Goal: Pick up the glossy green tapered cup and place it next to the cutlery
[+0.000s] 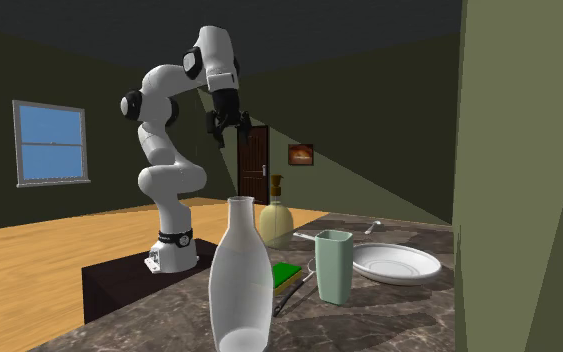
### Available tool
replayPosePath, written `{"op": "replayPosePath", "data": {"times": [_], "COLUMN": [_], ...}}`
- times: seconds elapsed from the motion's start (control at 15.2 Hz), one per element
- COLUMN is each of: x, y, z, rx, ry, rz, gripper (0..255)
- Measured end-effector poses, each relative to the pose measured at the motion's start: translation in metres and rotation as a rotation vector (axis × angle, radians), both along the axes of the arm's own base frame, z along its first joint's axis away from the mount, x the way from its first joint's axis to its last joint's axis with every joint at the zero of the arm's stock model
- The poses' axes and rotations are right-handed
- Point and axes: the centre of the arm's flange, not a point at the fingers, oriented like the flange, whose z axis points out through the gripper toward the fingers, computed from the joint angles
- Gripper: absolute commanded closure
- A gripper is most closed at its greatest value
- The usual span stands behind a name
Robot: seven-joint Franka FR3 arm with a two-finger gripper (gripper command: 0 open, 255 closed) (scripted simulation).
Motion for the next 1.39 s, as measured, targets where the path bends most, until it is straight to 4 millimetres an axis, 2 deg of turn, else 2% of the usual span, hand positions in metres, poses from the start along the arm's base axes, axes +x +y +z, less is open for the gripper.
{"op": "replayPosePath", "data": {"times": [0.13,0.26,0.4,0.53,1.39], "x": [0.005,0.023,0.043,0.071,0.22], "y": [0.0,0.001,0.006,0.009,0.032], "z": [-0.003,-0.011,-0.026,-0.038,-0.117], "rx": [-0.002,-0.008,-0.015,-0.022,-0.071], "ry": [0.001,0.003,0.007,0.009,0.024], "rz": [0.002,0.008,0.015,0.022,0.071], "gripper": [0,0,0,0,0]}}
